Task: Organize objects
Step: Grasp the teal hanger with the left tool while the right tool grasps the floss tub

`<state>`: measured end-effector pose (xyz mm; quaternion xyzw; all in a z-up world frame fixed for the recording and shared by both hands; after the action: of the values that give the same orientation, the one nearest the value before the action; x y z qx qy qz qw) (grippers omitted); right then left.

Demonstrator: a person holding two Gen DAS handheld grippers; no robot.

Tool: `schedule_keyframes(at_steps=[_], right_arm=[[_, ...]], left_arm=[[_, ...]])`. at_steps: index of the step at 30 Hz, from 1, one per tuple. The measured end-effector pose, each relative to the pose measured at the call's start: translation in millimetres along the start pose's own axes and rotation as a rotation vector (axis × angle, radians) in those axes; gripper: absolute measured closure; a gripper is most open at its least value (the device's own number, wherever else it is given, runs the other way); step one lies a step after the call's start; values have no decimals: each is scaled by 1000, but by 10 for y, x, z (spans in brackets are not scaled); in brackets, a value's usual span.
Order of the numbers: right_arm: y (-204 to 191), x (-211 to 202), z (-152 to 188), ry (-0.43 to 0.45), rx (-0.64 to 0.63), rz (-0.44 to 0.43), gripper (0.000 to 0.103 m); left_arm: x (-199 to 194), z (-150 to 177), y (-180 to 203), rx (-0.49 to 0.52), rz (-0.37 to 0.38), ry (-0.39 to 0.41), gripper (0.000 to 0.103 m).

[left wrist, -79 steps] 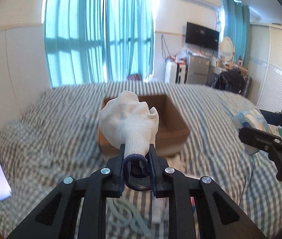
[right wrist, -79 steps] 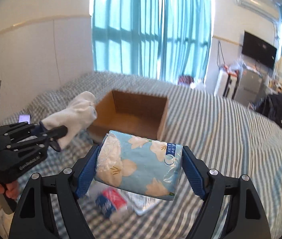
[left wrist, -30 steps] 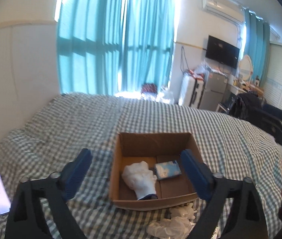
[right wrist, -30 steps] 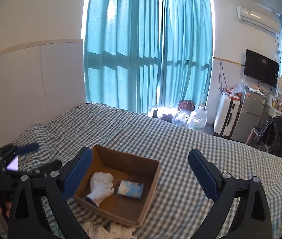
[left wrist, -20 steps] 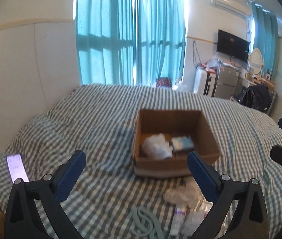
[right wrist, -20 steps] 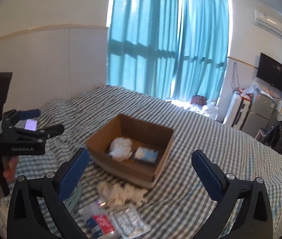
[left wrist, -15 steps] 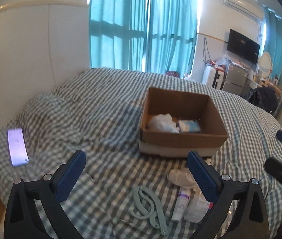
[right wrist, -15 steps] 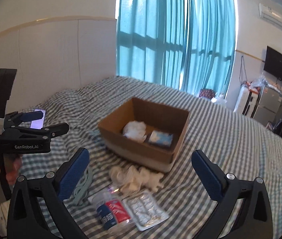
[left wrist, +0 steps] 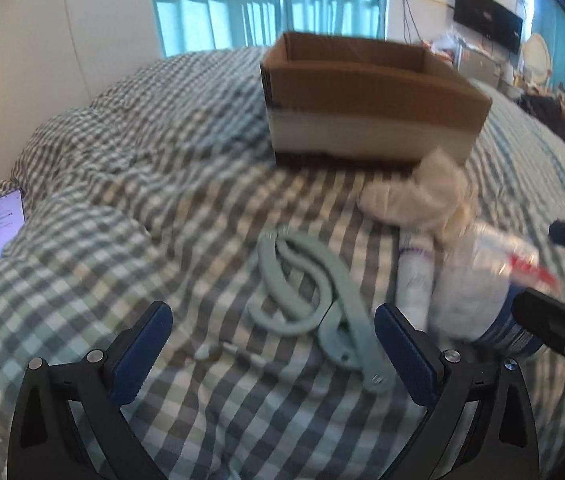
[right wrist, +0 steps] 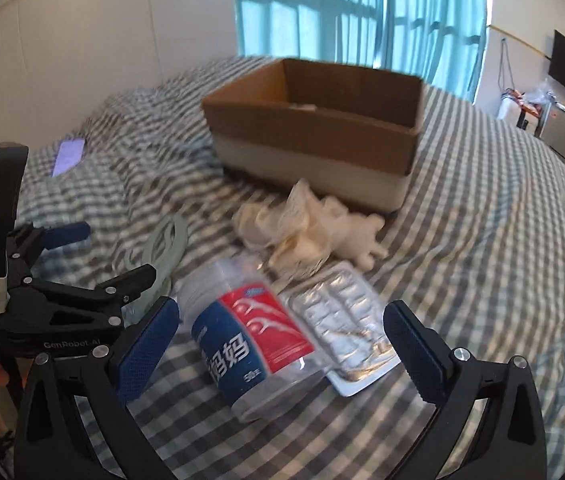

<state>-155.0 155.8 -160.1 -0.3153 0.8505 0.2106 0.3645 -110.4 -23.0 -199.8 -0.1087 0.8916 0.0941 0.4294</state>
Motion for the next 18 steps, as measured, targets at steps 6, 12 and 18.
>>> schedule_keyframes(at_steps=[6, 12, 18], right_arm=[[-95, 273, 85, -88, -6, -59, 13], [-237, 320, 107, -125, -47, -56, 22], [-114, 96, 52, -53, -7, -9, 33]], left_arm=[[34, 7, -59, -21, 43, -23, 0], [140, -34, 40, -6, 49, -69, 0], [375, -73, 129, -24, 84, -125, 6]])
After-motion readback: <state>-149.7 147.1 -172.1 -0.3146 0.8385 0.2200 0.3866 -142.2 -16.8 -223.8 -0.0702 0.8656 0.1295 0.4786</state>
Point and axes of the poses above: each gripper's, at about its wrist camera, not at the fingertips, and x roughly the way its jaws point, y to its right, z to its underside, the point moved 3 cm from there along x, roughly the way its jaws point, and after that the axes turned 13 degrees about -x, right-handed, at the moved point
